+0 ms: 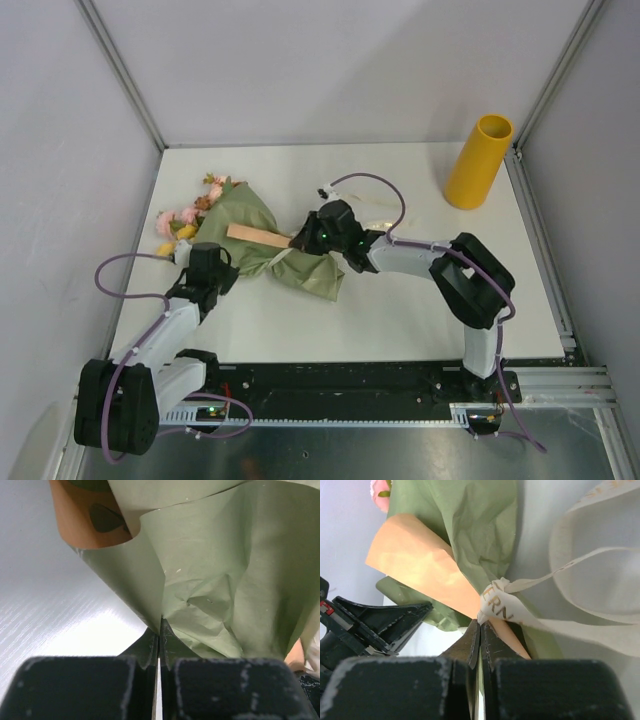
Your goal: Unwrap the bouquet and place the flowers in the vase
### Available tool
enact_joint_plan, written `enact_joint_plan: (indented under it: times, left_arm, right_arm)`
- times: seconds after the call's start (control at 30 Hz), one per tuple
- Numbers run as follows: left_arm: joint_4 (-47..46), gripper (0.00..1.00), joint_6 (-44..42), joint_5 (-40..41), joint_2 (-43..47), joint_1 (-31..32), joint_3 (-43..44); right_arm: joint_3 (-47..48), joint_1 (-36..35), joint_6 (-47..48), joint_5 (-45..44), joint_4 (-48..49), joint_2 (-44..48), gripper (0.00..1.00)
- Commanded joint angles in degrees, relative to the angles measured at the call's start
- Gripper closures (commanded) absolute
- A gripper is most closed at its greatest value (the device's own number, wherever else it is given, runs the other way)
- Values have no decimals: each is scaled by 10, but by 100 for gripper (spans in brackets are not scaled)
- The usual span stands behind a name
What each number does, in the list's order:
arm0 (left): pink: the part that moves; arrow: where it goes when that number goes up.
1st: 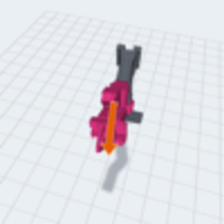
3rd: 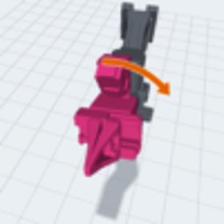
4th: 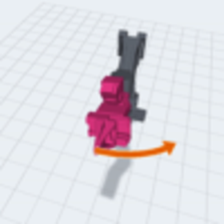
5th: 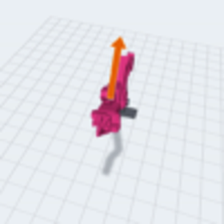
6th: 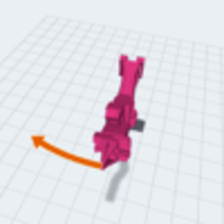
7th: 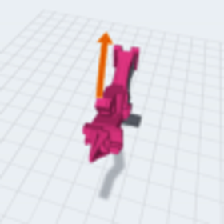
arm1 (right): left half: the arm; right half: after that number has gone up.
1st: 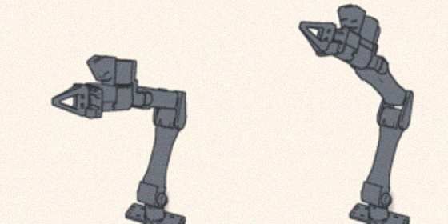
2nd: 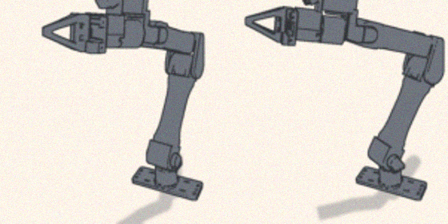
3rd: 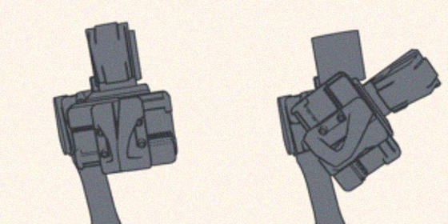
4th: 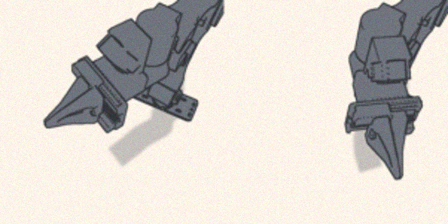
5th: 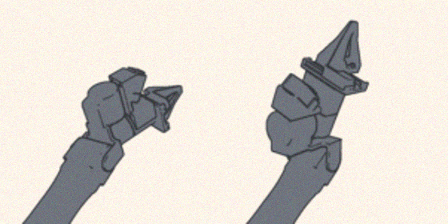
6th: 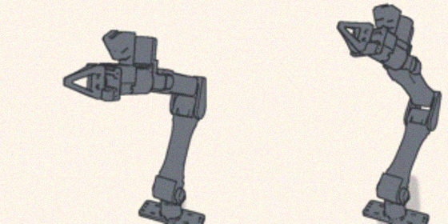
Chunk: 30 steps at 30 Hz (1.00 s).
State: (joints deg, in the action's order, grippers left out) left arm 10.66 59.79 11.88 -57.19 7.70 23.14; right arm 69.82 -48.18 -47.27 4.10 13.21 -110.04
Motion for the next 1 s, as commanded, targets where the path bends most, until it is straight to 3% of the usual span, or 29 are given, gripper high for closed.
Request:
enact_joint_plan:
  times: [0.0,0.73,0.97]
  left_arm:
    - [0,100,5,46,10,-5,-11]
    - [0,100,27,54,0,-5,-9]
    - [34,100,33,71,41,-10,-23]
  right_arm:
    - [-30,40,22,22,25,48,100]
    - [-47,77,73,51,1,116,100]
    - [-50,57,101,19,-75,136,100]
